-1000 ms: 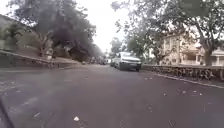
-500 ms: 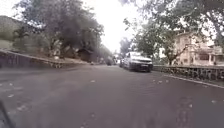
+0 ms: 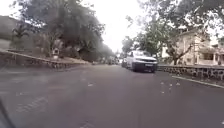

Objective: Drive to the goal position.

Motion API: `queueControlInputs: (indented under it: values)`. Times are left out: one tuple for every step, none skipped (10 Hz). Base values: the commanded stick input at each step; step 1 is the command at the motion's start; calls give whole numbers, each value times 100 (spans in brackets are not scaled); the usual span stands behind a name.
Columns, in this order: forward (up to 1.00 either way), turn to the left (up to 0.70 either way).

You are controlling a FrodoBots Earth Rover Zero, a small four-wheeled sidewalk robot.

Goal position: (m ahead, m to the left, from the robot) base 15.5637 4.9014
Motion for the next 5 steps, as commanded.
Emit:
queueControlInputs:
  values:
    - [98,0]
    - [98,0]
    - [98,0]
    - [99,0]
    - [100,0]
